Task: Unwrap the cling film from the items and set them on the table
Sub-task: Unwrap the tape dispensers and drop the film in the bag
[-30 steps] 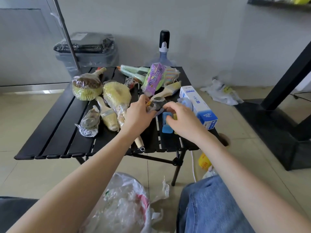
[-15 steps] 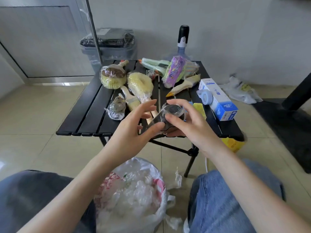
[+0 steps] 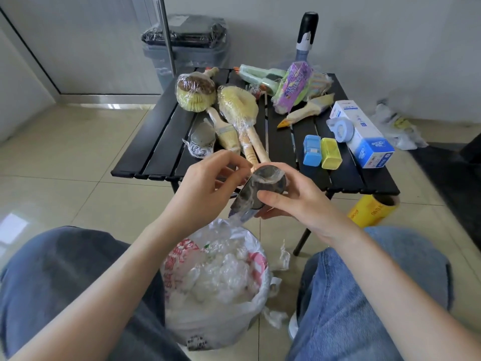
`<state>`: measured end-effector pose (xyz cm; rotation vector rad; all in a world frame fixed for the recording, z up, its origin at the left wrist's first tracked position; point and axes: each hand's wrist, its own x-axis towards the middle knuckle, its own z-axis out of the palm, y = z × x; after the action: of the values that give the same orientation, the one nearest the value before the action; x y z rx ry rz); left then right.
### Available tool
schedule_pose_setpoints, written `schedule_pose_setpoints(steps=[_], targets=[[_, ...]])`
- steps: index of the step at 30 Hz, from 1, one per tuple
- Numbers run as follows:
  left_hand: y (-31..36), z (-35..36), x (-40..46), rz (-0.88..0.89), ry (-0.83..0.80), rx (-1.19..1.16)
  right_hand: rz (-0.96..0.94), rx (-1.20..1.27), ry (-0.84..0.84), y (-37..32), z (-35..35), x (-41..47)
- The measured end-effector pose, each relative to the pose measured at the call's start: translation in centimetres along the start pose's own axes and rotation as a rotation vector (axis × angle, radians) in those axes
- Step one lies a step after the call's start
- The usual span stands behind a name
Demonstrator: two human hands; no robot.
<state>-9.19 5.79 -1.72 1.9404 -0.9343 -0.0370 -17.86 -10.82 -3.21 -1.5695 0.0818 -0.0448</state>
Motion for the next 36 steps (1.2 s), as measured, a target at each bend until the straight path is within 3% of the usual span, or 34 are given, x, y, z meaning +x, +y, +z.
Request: schedule_pose_setpoints(steps=[4, 11, 20, 26, 32, 36], targets=[[0.7, -0.6, 0.0, -0.030, 0.052, -0.188, -0.006, -0.144, 0.062, 0.3, -0.1, -0.3], [2.1, -0.5, 0.5, -0.308, 0.055, -0.626, -0.012, -0.157, 0.002, 0.2, 0.3, -0.8], [0.7, -1.0, 0.7, -0.480, 0.352, -0.964, 0.048, -0.021, -0.043, 0.4, 0.4, -0.6], [0.4, -0.6, 0.1, -0.461, 0.238, -0.808, 0.097, 0.084, 0.004, 0.9, 0.7, -0.3], [0.8, 0.8, -2.0, -0.063, 0.036, -0.141, 0.104, 0.203, 0.179, 0.4, 1.0, 0.1], [0.5, 1.9, -2.8, 0.016, -0.012, 0.061, 0.093, 0.179, 0.246, 0.2, 1.1, 0.2]])
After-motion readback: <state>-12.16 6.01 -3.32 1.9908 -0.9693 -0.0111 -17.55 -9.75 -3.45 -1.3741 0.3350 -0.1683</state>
